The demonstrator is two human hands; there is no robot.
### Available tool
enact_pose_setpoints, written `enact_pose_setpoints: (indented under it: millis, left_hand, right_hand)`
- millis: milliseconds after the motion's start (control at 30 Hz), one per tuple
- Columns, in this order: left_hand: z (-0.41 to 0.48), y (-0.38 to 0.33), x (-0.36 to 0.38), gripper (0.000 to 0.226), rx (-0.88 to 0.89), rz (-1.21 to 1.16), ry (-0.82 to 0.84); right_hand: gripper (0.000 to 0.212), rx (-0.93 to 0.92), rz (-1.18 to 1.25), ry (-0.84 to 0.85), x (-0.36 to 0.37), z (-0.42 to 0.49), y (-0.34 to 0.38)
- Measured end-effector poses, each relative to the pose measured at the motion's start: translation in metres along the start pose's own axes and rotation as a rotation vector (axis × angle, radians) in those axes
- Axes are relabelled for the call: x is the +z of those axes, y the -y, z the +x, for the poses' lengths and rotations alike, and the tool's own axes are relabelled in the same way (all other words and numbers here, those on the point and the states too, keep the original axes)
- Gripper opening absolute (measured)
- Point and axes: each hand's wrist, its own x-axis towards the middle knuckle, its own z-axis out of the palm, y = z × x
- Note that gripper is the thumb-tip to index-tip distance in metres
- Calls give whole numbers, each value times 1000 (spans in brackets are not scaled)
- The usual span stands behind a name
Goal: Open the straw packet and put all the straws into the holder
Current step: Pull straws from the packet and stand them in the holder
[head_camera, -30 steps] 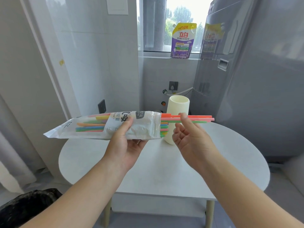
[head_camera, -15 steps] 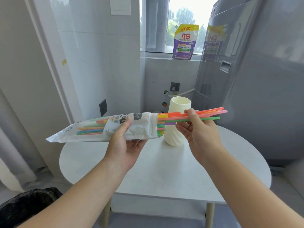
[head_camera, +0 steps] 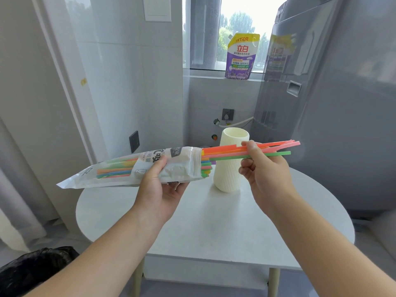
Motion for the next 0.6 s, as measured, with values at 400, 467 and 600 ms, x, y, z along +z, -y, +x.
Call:
enact_pose_setpoints:
  millis: [400, 467, 600]
  left_hand:
    - [2, 0, -4, 30, 11, -4, -1]
    - [3, -1, -3, 31, 13, -4, -4]
    - [5, -3, -5, 36, 20, -7, -7]
  right_hand:
    - [20, 46, 86, 22, -5, 4, 7]
    - [19, 19, 75, -16, -5, 5, 9]
    - [20, 5, 55, -79, -8, 6, 14]
